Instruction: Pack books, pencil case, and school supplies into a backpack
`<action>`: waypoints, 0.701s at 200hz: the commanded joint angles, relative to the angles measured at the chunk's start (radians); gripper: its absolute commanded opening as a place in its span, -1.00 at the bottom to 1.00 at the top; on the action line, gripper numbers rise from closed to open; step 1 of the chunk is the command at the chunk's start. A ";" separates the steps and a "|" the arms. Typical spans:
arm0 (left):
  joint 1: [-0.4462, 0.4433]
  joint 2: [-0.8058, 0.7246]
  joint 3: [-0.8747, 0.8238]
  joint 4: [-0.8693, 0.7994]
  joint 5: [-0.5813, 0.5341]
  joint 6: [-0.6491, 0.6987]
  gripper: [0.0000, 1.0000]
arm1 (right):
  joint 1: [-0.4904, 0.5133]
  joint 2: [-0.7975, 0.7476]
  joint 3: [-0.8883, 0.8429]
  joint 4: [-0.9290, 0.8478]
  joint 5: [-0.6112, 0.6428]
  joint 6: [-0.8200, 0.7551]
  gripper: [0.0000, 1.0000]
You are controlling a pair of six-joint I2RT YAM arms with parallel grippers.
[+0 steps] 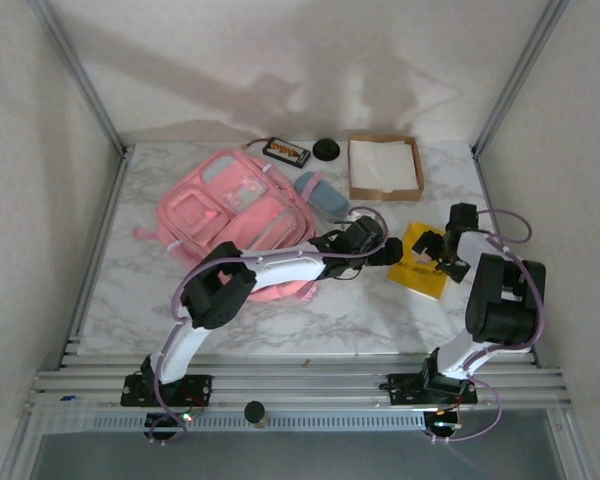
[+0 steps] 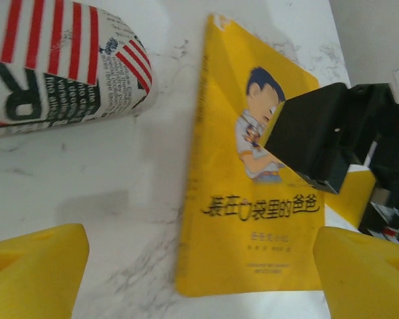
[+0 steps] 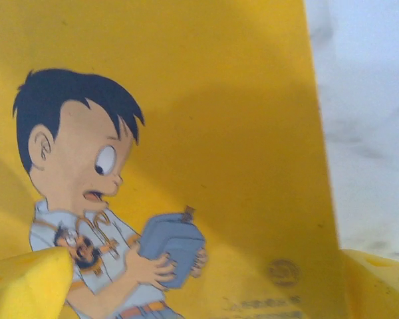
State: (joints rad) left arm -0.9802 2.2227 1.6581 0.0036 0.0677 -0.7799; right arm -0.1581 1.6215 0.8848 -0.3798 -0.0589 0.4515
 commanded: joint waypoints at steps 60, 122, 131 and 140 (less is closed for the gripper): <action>0.010 0.210 0.210 -0.032 0.061 -0.080 0.55 | -0.118 0.021 0.003 0.008 -0.208 -0.033 0.93; 0.004 0.266 0.266 -0.069 0.187 -0.101 0.19 | -0.052 0.031 0.008 0.028 -0.329 -0.011 0.82; -0.001 0.248 0.239 -0.081 0.197 -0.099 0.18 | -0.022 0.028 0.016 0.006 -0.335 -0.017 0.82; -0.004 0.221 0.199 -0.087 0.206 -0.098 0.16 | 0.005 0.029 0.027 -0.021 -0.343 -0.030 0.82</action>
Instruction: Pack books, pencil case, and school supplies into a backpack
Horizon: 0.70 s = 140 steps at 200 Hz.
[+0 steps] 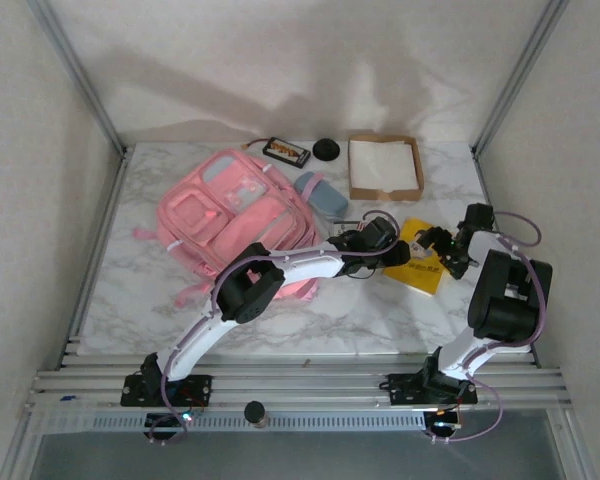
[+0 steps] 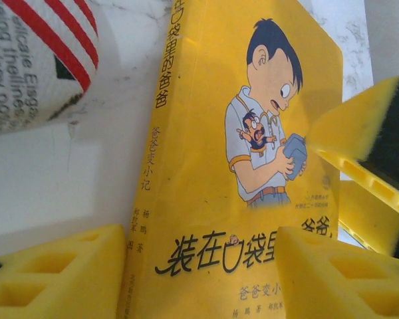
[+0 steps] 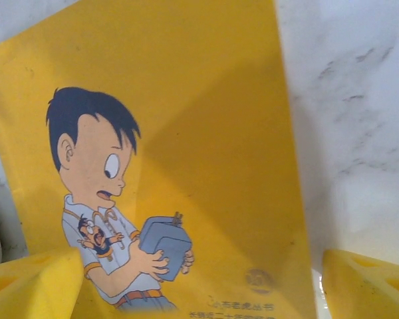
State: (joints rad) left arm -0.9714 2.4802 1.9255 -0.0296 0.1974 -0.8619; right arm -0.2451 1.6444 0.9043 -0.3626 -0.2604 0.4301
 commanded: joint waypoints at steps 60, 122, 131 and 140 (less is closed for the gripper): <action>-0.050 -0.395 -0.641 0.121 -0.001 -0.085 0.11 | 0.220 -0.099 -0.078 -0.121 -0.188 -0.009 0.82; -0.032 -0.482 -0.687 0.066 -0.129 -0.054 0.22 | 0.231 -0.118 -0.100 -0.167 0.008 -0.010 0.90; -0.032 -0.469 -0.647 0.047 -0.162 -0.024 0.27 | 0.236 -0.133 -0.106 -0.151 -0.013 -0.004 0.90; -0.024 -0.437 -0.584 -0.017 -0.177 -0.012 0.28 | 0.243 -0.139 -0.108 -0.144 -0.043 -0.004 0.90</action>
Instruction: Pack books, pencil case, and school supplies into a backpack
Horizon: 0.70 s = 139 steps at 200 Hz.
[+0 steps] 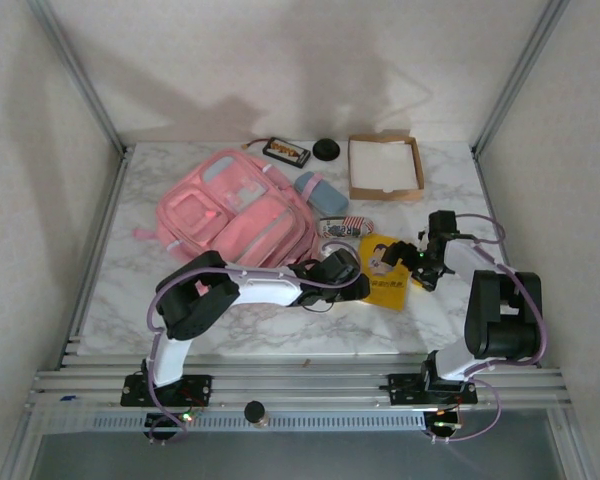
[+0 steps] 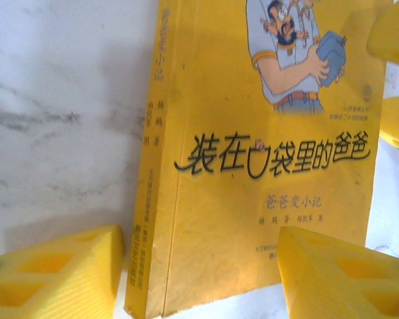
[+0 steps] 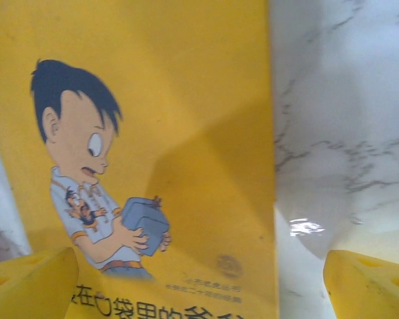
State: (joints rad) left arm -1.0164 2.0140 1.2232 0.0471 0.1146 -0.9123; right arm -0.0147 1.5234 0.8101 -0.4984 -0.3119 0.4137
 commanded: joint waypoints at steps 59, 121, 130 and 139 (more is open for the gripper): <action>0.025 0.132 0.229 -0.166 -0.061 0.029 0.26 | 0.022 -0.014 -0.042 0.011 -0.119 0.006 0.84; 0.019 0.132 0.186 -0.147 -0.065 0.002 0.25 | 0.021 -0.109 0.001 -0.035 -0.220 0.007 0.74; 0.019 0.129 0.178 -0.144 -0.068 0.001 0.25 | 0.022 -0.127 0.001 -0.035 -0.226 0.008 0.70; 0.019 0.127 0.174 -0.145 -0.074 0.000 0.25 | 0.021 -0.135 0.001 -0.037 -0.226 0.007 0.66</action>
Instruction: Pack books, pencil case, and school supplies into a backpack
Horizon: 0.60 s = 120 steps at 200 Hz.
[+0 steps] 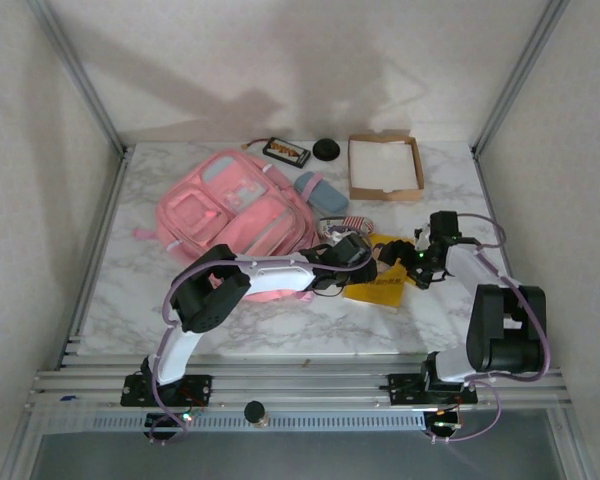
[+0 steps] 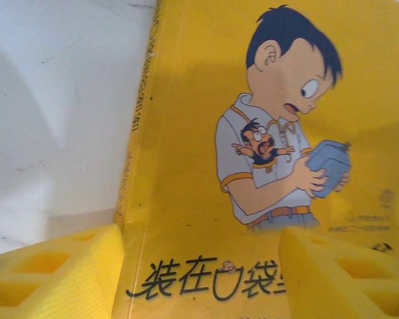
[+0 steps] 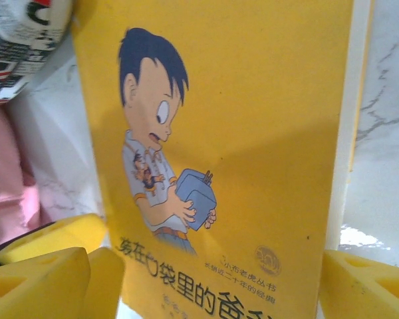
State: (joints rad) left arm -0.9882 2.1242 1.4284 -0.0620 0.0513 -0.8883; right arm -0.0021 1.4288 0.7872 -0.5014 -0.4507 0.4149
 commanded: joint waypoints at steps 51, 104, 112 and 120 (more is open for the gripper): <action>-0.007 0.018 -0.029 -0.042 -0.014 -0.018 0.24 | 0.007 -0.041 0.038 -0.051 -0.105 0.008 0.48; -0.007 0.026 -0.033 -0.038 -0.005 -0.019 0.24 | 0.006 -0.119 0.032 -0.101 -0.204 -0.010 0.45; -0.007 0.025 -0.033 -0.041 -0.008 -0.017 0.24 | 0.006 -0.131 0.035 -0.115 -0.199 -0.018 0.45; -0.007 0.023 -0.033 -0.040 -0.008 -0.019 0.24 | 0.006 -0.149 0.034 -0.112 -0.201 -0.016 0.46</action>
State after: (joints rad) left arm -0.9886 2.1242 1.4227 -0.0547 0.0406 -0.8909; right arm -0.0021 1.3178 0.8013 -0.5522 -0.5995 0.4107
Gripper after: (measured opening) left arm 0.622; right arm 0.727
